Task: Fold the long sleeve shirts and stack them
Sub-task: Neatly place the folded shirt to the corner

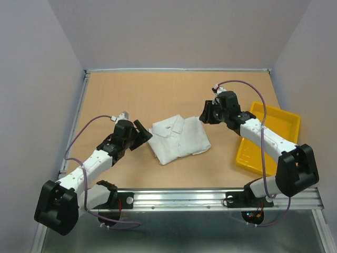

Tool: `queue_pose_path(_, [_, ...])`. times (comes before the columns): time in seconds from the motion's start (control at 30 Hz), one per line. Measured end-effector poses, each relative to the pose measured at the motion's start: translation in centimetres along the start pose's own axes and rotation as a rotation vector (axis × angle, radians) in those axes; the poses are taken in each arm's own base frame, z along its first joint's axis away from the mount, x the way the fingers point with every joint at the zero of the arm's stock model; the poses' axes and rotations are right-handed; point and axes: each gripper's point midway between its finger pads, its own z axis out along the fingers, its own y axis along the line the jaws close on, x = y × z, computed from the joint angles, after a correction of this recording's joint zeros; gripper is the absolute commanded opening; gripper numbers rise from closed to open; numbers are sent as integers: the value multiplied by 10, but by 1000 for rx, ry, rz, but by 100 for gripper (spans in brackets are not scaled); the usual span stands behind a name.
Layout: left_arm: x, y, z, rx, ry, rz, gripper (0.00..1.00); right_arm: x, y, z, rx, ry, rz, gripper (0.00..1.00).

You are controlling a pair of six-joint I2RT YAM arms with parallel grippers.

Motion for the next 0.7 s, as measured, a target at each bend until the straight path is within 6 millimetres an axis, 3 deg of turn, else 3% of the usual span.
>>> queue_pose_path(0.1, [-33,16,6,-76,-71,-18,66,-20,6,3,-8,-27,-35,42])
queue_pose_path(0.17, [-44,22,16,-118,-70,-8,64,-30,7,10,-4,-30,-51,42])
queue_pose_path(0.37, [-60,29,48,-185,-11,34,61,-32,2,36,13,15,-86,42])
queue_pose_path(0.53, [-67,17,76,-168,47,86,59,-16,-7,52,30,73,-98,42])
queue_pose_path(0.7, [-54,25,94,-176,129,110,54,-9,-11,57,35,98,-102,42])
